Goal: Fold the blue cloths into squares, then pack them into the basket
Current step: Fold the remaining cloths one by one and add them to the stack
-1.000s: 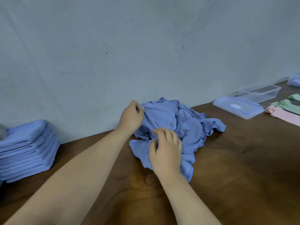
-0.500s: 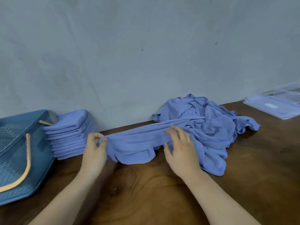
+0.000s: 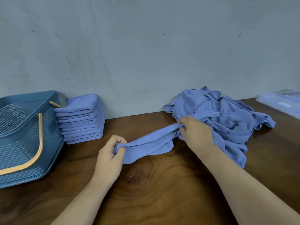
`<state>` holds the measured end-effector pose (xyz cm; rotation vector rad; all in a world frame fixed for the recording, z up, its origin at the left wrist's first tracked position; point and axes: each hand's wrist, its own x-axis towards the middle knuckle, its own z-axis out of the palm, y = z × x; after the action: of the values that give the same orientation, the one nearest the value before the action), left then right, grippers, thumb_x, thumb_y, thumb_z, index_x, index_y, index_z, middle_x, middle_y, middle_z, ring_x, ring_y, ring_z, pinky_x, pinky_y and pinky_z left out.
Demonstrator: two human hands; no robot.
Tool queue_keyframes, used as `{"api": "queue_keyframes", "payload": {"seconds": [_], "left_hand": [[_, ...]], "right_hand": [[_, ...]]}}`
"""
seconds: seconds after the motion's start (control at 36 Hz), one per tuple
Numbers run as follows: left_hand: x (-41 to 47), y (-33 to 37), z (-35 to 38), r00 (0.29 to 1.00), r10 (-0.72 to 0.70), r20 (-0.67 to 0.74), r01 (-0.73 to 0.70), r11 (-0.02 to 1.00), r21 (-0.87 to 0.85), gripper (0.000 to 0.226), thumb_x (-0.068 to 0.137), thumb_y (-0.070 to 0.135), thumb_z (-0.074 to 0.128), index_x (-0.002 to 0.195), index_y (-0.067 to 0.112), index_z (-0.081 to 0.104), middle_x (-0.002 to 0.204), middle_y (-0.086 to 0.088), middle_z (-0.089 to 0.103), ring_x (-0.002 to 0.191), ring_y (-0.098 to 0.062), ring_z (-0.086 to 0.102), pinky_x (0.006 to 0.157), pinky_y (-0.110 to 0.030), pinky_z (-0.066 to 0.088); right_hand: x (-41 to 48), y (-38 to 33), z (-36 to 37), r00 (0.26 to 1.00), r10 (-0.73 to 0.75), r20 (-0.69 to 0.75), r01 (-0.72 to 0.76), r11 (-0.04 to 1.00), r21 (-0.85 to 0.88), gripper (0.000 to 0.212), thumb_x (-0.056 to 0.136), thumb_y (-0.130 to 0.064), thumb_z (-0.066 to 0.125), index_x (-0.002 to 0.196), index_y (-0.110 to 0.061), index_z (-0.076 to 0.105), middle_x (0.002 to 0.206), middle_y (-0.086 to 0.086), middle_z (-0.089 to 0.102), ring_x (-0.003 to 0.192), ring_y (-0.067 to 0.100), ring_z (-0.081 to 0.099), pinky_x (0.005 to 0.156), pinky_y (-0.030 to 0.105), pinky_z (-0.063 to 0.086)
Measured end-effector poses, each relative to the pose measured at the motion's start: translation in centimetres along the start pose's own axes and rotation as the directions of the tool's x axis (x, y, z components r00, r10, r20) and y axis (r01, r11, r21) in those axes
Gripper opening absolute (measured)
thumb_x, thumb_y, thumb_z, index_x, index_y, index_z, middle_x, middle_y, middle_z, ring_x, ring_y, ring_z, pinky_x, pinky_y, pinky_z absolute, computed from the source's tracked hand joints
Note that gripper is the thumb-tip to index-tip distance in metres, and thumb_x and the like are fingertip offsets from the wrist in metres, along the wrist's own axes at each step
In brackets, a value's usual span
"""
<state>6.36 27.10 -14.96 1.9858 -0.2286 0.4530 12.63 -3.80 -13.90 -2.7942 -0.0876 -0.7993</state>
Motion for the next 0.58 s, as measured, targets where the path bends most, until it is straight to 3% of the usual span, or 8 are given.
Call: {"api": "queue_keyframes", "payload": {"seconds": [0.08,0.19,0.28,0.39,0.47,0.58], "left_hand": [[0.1,-0.5,-0.5,0.999,0.018,-0.051,-0.022,0.997,-0.08,0.019,0.097,0.002,0.051,0.091,0.015,0.061,0.08,-0.001,0.058,0.067,-0.013,0.048,0.061,-0.031,0.039],[0.1,-0.3,-1.4,0.979,0.127,-0.161,-0.166,0.953,-0.255,0.02,0.09,0.012,0.042,0.083,0.006,0.06,0.078,-0.008,0.056,0.073,-0.023,0.049,0.068,-0.028,0.037],[0.8,-1.0,-2.0,0.962,0.047,-0.269,-0.169,0.877,-0.449,0.025,0.093,0.014,0.04,0.094,0.008,0.065,0.085,-0.012,0.059,0.082,-0.028,0.054,0.079,-0.036,0.043],[1.5,-2.2,-2.2,0.98,-0.027,-0.197,-0.072,0.875,-0.479,0.031,0.101,0.031,0.043,0.103,0.023,0.074,0.106,-0.008,0.07,0.1,-0.031,0.064,0.093,-0.051,0.051],[1.3,-1.9,-1.5,0.997,-0.078,-0.03,0.059,0.91,-0.41,0.039,0.105,0.039,0.04,0.118,0.022,0.072,0.128,0.0,0.071,0.122,-0.024,0.065,0.112,-0.058,0.046],[0.1,-0.5,-1.0,0.951,-0.058,0.304,0.134,0.963,-0.235,0.04,0.109,0.052,0.047,0.146,0.04,0.055,0.149,0.022,0.056,0.141,0.0,0.05,0.123,-0.04,0.036]], "right_hand": [[0.8,-2.0,-1.1,0.993,0.0,-0.115,0.025,0.975,0.221,0.012,0.104,-0.015,0.057,0.112,-0.019,0.065,0.098,-0.005,0.061,0.079,0.022,0.061,0.064,0.037,0.046],[1.8,-6.7,-3.2,0.979,-0.103,-0.176,0.182,0.831,0.526,0.021,0.103,-0.009,0.059,0.121,-0.017,0.066,0.118,-0.007,0.066,0.099,0.008,0.062,0.086,0.028,0.051],[1.5,-9.5,-4.4,0.961,-0.249,-0.125,0.261,0.649,0.714,0.025,0.102,0.003,0.056,0.118,-0.014,0.066,0.132,-0.008,0.064,0.126,0.004,0.058,0.101,0.023,0.048],[-0.1,-10.9,-4.9,0.95,-0.312,0.035,0.124,0.476,0.871,0.031,0.104,0.004,0.052,0.117,-0.02,0.065,0.146,-0.013,0.056,0.141,0.007,0.051,0.112,0.032,0.047],[-1.9,-10.5,-4.1,0.932,-0.341,0.122,0.083,0.529,0.844,0.048,0.102,0.006,0.046,0.13,-0.03,0.061,0.146,-0.022,0.053,0.132,0.01,0.058,0.109,0.037,0.051],[-4.1,-8.0,-2.4,0.97,-0.217,0.109,0.099,0.763,0.638,0.058,0.095,0.004,0.051,0.135,-0.038,0.055,0.139,-0.029,0.049,0.116,0.005,0.061,0.09,0.034,0.056]]}}
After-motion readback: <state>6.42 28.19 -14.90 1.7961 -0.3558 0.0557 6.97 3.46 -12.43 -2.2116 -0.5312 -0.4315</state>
